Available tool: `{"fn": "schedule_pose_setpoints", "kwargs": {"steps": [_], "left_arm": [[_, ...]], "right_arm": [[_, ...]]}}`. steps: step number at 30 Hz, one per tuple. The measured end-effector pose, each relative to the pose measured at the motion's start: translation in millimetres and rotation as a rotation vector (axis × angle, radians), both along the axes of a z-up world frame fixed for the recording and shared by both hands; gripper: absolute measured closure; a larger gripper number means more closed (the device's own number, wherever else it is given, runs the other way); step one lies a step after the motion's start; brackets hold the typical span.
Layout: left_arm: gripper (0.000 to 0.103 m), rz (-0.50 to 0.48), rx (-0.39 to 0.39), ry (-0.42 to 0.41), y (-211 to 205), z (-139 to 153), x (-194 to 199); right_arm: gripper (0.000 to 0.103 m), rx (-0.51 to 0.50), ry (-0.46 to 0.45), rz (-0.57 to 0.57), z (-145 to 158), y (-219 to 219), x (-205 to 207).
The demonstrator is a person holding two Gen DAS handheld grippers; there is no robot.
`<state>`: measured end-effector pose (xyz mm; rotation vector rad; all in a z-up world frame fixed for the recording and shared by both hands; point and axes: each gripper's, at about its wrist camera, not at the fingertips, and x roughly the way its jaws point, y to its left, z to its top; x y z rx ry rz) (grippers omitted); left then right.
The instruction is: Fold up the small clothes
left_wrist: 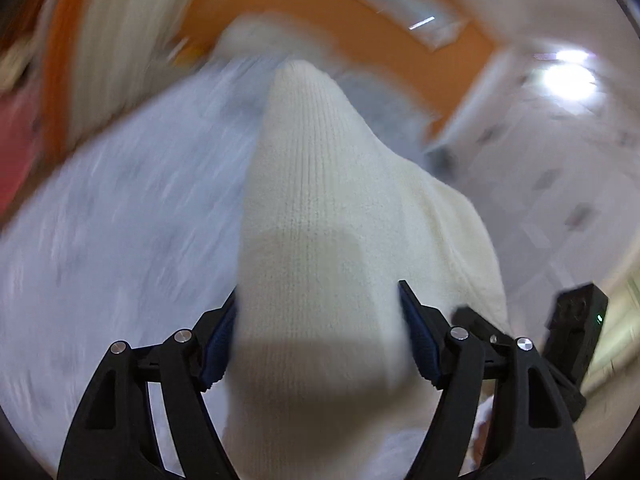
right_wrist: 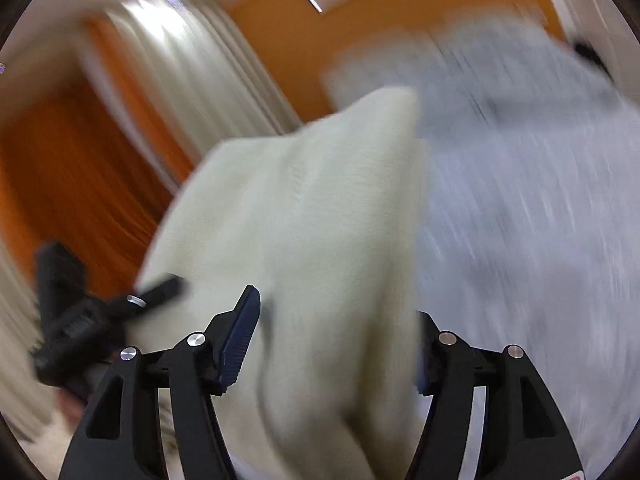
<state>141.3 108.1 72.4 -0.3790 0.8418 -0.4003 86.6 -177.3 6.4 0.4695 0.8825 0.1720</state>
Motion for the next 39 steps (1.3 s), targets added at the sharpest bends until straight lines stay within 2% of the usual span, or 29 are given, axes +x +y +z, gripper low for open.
{"fn": "schedule_pose_setpoints", "kwargs": {"steps": [1, 3, 6, 9, 10, 11, 12, 13, 17, 18, 19, 20, 21, 22, 23, 24, 27, 28, 29, 31, 32, 33, 34, 35, 36, 37, 39], "left_arm": [[0.041, 0.046, 0.051, 0.087, 6.9, -41.5, 3.2], [0.042, 0.094, 0.068, 0.211, 26.6, -97.9, -7.7], [0.039, 0.122, 0.038, 0.234, 44.8, -115.0, -22.9], [0.024, 0.149, -0.030, 0.259, 52.7, -119.9, -17.2], [0.024, 0.151, -0.052, 0.273, 50.6, -123.2, -9.3], [0.024, 0.144, -0.065, 0.284, 47.3, -127.9, -8.3], [0.021, 0.136, -0.076, 0.298, 43.9, -133.9, -1.4], [0.018, 0.125, -0.088, 0.317, 40.0, -139.7, 8.5], [0.018, 0.127, -0.120, 0.407, 31.8, -175.8, 45.1], [0.018, 0.123, -0.142, 0.450, 30.3, -186.5, 54.9], [0.020, 0.120, -0.154, 0.463, 30.0, -190.2, 58.1], [0.025, 0.111, -0.144, 0.470, 27.3, -191.9, 64.4], [0.033, 0.102, -0.128, 0.463, 25.5, -189.9, 66.9], [0.042, 0.083, -0.103, 0.433, 21.8, -180.4, 68.9], [0.050, 0.068, -0.088, 0.402, 19.6, -169.7, 68.5], [0.053, 0.058, -0.083, 0.375, 18.7, -161.9, 68.1], [0.056, 0.022, -0.118, 0.252, 22.2, -120.4, 67.1], [0.056, 0.013, -0.129, 0.232, 23.0, -113.6, 67.9], [0.055, -0.006, -0.125, 0.209, 21.3, -106.5, 68.4], [0.053, -0.020, -0.071, 0.205, 14.1, -111.8, 70.8], [0.053, -0.025, -0.006, 0.227, 6.3, -125.1, 71.1], [0.054, -0.019, 0.048, 0.265, 0.9, -141.0, 71.4], [0.052, -0.009, 0.094, 0.306, -1.7, -157.1, 69.9], [0.049, 0.009, 0.078, 0.293, 1.6, -162.5, 63.5], [0.049, 0.028, 0.067, 0.285, 6.2, -159.2, 57.5], [0.051, 0.042, 0.076, 0.278, 10.1, -150.6, 49.9], [0.051, 0.045, 0.122, 0.226, 11.8, -130.7, 35.6]], "right_arm": [[0.040, 0.032, 0.064, -0.021, -27.5, -4.6, -7.5], [0.041, 0.097, 0.107, -0.062, -61.0, -13.5, -35.2], [0.039, 0.097, 0.136, -0.079, -75.4, -18.4, -48.6], [0.034, 0.119, 0.156, -0.102, -81.6, -25.0, -28.9], [0.032, 0.158, 0.151, -0.114, -86.9, -29.5, -18.4], [0.022, 0.200, 0.156, -0.123, -90.5, -31.2, -4.7], [0.019, 0.210, 0.171, -0.132, -94.7, -28.7, 8.6], [0.019, 0.218, 0.195, -0.133, -102.2, -26.6, 22.1], [0.019, 0.235, 0.285, -0.107, -137.5, -13.1, 67.3], [0.021, 0.264, 0.310, -0.091, -145.9, -7.2, 76.5], [0.031, 0.296, 0.323, -0.071, -151.6, -0.7, 82.5], [0.053, 0.277, 0.325, -0.072, -150.2, 6.0, 86.0], [0.065, 0.252, 0.298, -0.069, -143.2, 10.3, 85.3], [0.068, 0.229, 0.253, -0.054, -129.4, 14.5, 84.8], [0.070, 0.230, 0.201, -0.042, -113.9, 16.9, 82.1], [0.071, 0.231, 0.136, -0.032, -90.5, 19.4, 76.4], [0.071, 0.143, -0.016, 0.006, -38.6, 25.8, 64.8], [0.071, 0.129, -0.036, 0.014, -33.1, 23.7, 62.9], [0.070, 0.126, -0.026, 0.010, -39.2, 18.7, 65.7], [0.062, 0.115, 0.064, 0.006, -72.7, 9.1, 77.8], [0.058, 0.086, 0.175, -0.020, -104.1, 0.3, 84.4], [0.058, 0.054, 0.265, -0.062, -119.6, -7.0, 88.1], [0.059, 0.086, 0.283, -0.102, -124.0, -16.6, 82.5], [0.060, 0.144, 0.236, -0.125, -115.8, -22.9, 74.2], [0.060, 0.161, 0.159, -0.146, -95.4, -26.5, 61.5], [0.061, 0.130, 0.089, -0.127, -72.9, -23.0, 51.0], [0.083, 0.067, 0.048, -0.062, -48.1, -6.9, 39.8]]}}
